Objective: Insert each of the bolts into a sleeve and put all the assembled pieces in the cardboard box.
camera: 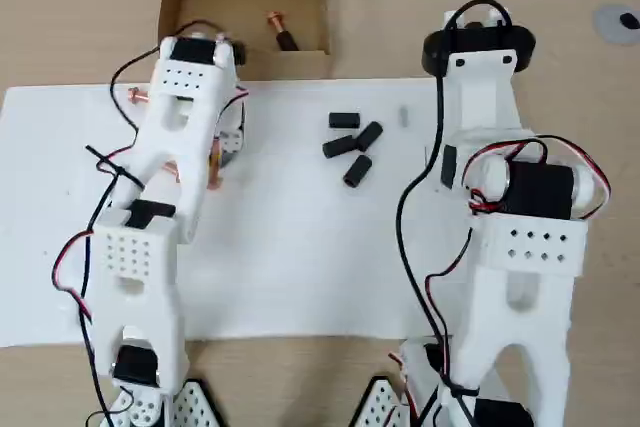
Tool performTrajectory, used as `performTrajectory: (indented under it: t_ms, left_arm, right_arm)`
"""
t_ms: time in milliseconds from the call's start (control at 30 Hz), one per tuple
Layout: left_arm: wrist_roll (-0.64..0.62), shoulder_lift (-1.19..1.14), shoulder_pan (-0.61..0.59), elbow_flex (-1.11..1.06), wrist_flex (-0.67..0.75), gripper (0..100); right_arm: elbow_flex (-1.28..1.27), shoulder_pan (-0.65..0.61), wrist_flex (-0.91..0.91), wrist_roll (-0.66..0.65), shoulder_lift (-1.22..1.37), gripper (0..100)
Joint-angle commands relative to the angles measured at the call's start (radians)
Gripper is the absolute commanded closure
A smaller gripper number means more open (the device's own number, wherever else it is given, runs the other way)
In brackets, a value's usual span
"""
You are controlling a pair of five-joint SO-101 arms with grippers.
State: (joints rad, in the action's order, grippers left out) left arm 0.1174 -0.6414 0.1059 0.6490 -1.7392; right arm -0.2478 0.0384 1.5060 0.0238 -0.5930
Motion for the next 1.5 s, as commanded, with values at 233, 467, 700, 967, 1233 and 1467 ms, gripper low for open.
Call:
performTrajectory:
  t_ms: [233,467,700,967,1233,1467]
  left_arm:
    - [1.165,0.588,0.017,-0.496,-0.014,99]
    - [1.473,0.773,0.064,-0.845,0.002,99]
    - [1.358,0.773,0.072,-0.91,0.184,99]
    - [1.298,0.773,0.066,-0.987,0.282,91]
    - [1.243,0.773,0.069,-1.046,0.328,89]
    - [0.717,0.782,0.097,-0.861,0.322,89]
  right_arm:
    - [0.008,0.01,-0.011,0.0,-0.028,87.2]
    - [0.008,0.01,-0.012,-0.002,-0.027,87.2]
    - [0.008,0.01,-0.009,-0.003,-0.027,87.2]
    - [0.008,0.01,-0.008,-0.003,-0.027,87.2]
    - [0.008,0.01,0.031,-0.003,-0.027,87.3]
    - [0.008,0.01,0.057,-0.003,-0.028,87.3]
